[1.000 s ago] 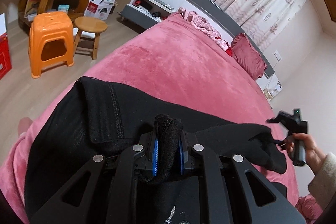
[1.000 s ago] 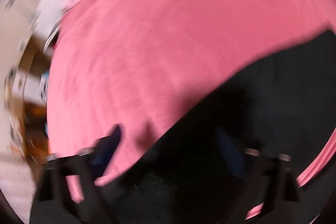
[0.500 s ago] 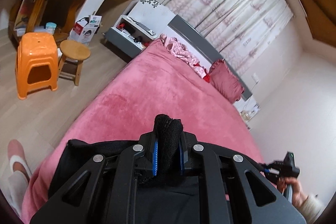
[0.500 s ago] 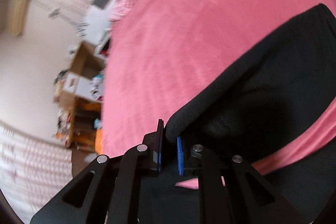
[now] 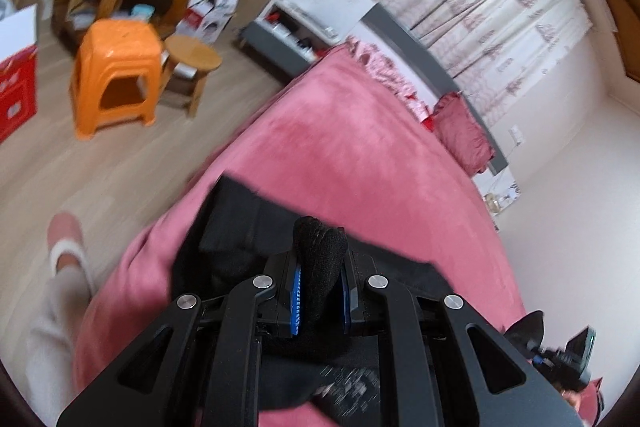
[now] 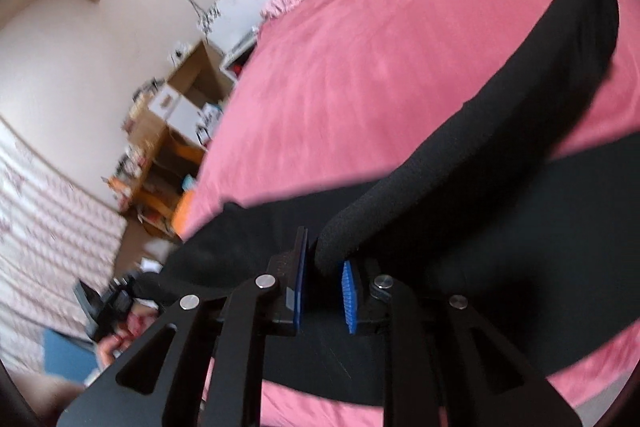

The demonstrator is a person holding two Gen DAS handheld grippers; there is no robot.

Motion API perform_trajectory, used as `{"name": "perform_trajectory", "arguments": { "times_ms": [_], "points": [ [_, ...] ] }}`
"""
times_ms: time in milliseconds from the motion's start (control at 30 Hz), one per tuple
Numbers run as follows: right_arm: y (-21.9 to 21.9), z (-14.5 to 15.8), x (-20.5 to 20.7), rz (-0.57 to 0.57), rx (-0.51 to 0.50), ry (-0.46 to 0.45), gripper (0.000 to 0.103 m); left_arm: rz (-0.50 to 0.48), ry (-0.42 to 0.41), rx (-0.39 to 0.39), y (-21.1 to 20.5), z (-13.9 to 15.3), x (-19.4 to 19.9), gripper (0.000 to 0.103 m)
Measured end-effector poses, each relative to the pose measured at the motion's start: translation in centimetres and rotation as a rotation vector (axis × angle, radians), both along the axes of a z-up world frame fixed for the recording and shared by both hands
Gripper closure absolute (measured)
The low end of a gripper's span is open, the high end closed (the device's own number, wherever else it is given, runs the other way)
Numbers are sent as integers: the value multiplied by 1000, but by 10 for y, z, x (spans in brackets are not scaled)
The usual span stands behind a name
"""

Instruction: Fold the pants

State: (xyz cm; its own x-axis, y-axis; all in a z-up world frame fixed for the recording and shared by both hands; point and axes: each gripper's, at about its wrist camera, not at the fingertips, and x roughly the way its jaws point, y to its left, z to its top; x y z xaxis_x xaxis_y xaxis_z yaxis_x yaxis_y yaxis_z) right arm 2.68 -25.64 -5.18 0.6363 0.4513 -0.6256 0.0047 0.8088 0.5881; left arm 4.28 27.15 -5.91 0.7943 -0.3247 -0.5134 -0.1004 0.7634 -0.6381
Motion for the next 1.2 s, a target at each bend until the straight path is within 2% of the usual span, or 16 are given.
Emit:
{"name": "perform_trajectory", "arguments": {
  "times_ms": [133, 300, 367, 467, 500, 567, 667, 700, 733, 867, 967, 1033, 1133, 1200],
  "points": [
    [-3, -44, -23, -39, 25, 68, 88, -10, 54, 12, -1, -15, -10, 90],
    [-18, -85, -28, -108, 147, 181, 88, -42, 44, 52, -9, -10, -22, 90],
    [-28, -86, -29, -119, 187, 181, 89, -49, 38, 67, -10, -7, -26, 90],
    [-28, -83, -23, -108, 183, 177, 85, -46, 53, 64, -10, -12, -27, 89],
    [-31, -84, -24, -105, 184, 179, 82, -45, 65, 54, -9, -15, -26, 86],
    [-31, -83, -25, -87, 204, 165, 65, -42, 77, 31, -5, -18, -25, 78],
    [-21, -78, -26, -60, 175, 144, 52, -18, 57, 18, 4, -12, -28, 59],
    [-19, -76, -26, -52, 168, 139, 50, 9, 51, 23, 10, -8, -30, 51],
    [-16, -74, -26, -45, 163, 138, 48, 36, 48, 19, 17, -6, -33, 48],
    [-21, -75, -31, -20, 257, 179, 34, 103, 96, -66, 49, -13, -45, 48],
    [-22, -85, -34, 16, 352, 248, 34, 46, 182, -100, 54, -29, -43, 48],
    [-19, -86, -36, 29, 343, 276, 34, 2, 227, -152, 50, -43, -39, 48],
    [-23, -83, -37, 33, 305, 303, 35, -17, 192, -189, 44, -45, -33, 48],
    [-24, -83, -36, 26, 299, 314, 35, -52, 183, -179, 35, -43, -21, 48]
  ]
}}
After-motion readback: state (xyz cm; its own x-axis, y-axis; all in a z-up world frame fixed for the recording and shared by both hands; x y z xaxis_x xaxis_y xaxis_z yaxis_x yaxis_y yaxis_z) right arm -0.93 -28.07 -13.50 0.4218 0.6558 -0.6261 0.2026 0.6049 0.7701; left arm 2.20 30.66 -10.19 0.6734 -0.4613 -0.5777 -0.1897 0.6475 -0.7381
